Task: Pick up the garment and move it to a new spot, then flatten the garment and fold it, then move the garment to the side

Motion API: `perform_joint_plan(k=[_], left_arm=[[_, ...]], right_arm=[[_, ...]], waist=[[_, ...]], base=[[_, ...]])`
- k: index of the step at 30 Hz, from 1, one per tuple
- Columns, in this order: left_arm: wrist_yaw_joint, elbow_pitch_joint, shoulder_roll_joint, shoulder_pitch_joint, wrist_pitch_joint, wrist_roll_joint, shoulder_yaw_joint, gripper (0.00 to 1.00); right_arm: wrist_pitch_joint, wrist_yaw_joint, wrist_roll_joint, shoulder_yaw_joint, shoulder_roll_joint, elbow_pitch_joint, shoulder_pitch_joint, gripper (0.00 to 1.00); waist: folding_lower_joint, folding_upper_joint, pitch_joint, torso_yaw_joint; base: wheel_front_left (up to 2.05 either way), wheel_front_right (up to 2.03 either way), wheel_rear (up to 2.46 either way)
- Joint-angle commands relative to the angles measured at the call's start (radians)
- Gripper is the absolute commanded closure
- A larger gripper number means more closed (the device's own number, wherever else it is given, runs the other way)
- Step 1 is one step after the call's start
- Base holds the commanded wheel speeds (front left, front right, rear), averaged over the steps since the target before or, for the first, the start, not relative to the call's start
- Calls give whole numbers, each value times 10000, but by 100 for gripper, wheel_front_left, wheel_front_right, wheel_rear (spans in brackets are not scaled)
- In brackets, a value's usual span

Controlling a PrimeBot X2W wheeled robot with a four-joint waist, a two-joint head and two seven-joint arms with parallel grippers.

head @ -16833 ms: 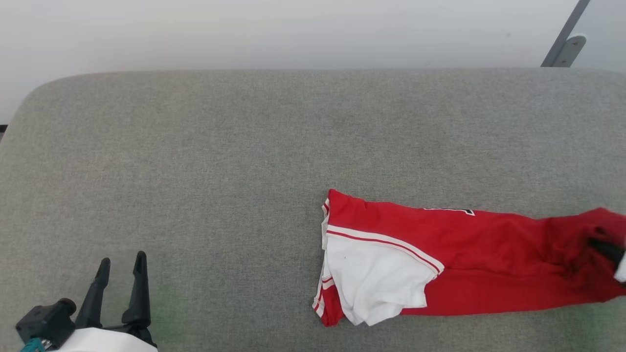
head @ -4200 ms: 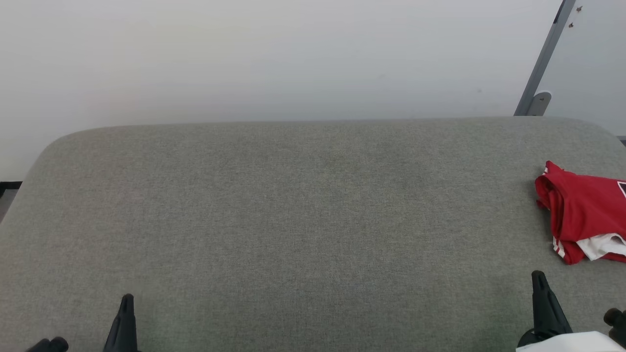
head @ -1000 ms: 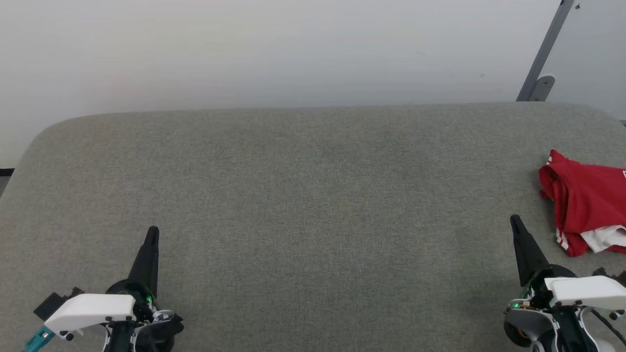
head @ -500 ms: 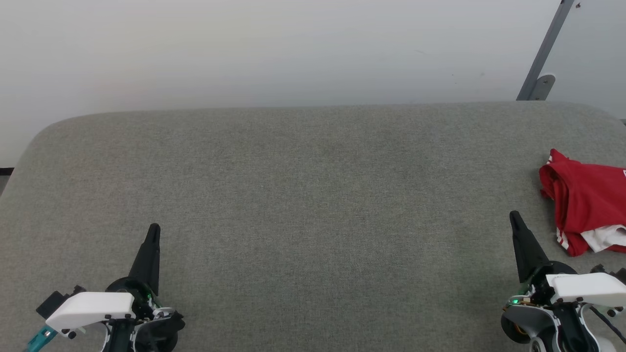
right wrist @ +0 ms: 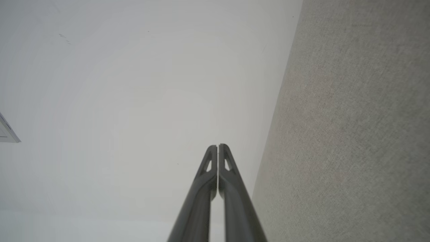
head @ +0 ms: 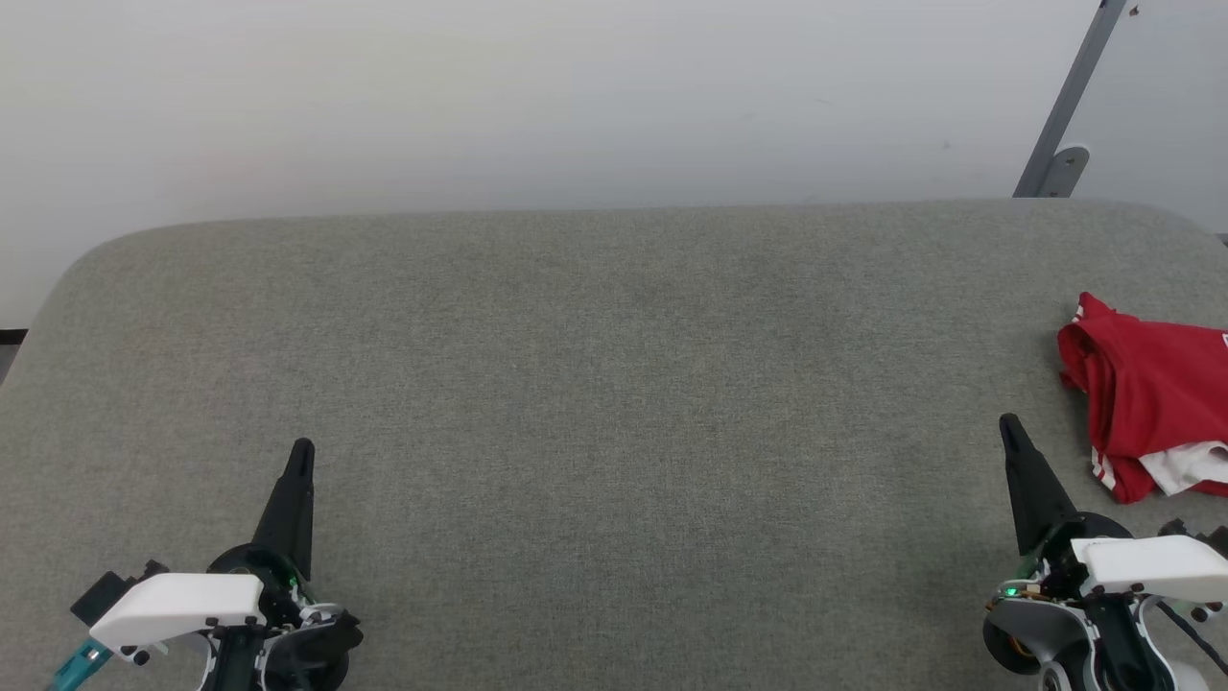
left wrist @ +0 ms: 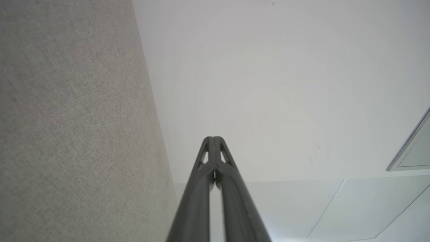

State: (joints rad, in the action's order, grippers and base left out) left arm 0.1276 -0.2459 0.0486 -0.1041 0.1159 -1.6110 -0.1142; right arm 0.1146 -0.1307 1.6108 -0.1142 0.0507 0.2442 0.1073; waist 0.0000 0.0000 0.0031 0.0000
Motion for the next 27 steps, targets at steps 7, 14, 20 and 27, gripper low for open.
perform_joint_plan(k=[7, 14, 20, 27], left_arm=[[57, 5, 10, -120, 12, -23, -19, 100], [57, 5, 10, -120, 10, -25, -17, 100], [57, 5, 10, -120, 9, -26, -15, 100], [57, 6, 10, -120, 8, -27, -14, 100]], right_arm=[[29, 0, 38, 4, -10, 24, 55, 100], [28, 1, 39, 4, -10, 24, 55, 100], [28, 1, 39, 6, -10, 24, 55, 100], [27, 0, 39, 8, -10, 24, 55, 100]], waist=[[0, 0, 0, 0], [0, 0, 0, 0], [0, 0, 0, 0], [0, 0, 0, 0]], base=[[0, 0, 0], [0, 0, 0], [0, 0, 0], [0, 0, 0]])
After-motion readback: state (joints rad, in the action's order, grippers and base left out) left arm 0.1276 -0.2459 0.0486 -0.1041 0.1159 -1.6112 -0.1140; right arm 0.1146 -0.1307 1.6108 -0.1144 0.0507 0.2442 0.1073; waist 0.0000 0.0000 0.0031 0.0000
